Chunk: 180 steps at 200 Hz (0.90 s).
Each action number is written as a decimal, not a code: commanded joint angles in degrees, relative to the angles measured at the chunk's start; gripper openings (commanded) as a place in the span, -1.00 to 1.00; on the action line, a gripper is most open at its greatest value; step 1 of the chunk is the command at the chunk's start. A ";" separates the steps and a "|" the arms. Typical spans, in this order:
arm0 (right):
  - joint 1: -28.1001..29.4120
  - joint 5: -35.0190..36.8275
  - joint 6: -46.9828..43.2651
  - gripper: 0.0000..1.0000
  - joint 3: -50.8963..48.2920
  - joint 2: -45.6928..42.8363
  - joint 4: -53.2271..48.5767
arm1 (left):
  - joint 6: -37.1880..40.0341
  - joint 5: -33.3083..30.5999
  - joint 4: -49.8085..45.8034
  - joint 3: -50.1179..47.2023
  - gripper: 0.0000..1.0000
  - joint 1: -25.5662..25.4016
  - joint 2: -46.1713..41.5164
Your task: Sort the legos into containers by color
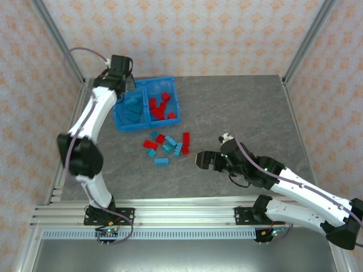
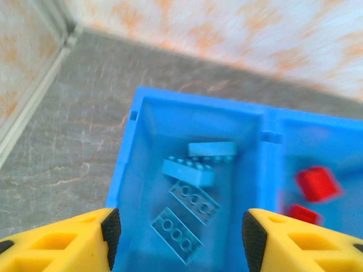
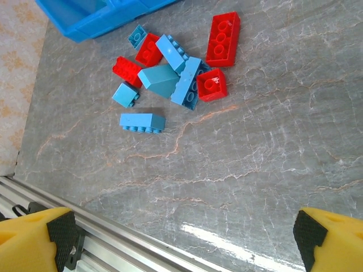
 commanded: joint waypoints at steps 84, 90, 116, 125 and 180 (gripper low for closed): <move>-6.87 7.25 -4.88 0.99 22.90 36.24 0.20 | 48.57 33.72 -2.91 -38.14 0.99 -33.30 -48.51; -7.62 6.39 -5.38 0.99 24.64 38.85 0.31 | 50.22 35.06 -2.24 -40.07 0.99 -33.50 -48.98; -9.28 4.90 -6.37 0.98 32.46 49.96 -1.35 | 59.40 40.01 -3.11 -45.47 0.99 -33.77 -49.67; -9.46 4.86 -6.63 0.97 34.63 53.07 -1.50 | 62.20 40.68 -4.29 -46.75 0.99 -33.78 -49.96; -10.62 5.67 -4.57 0.57 41.71 66.95 -0.80 | 65.10 39.41 -4.26 -51.20 0.99 -33.78 -51.72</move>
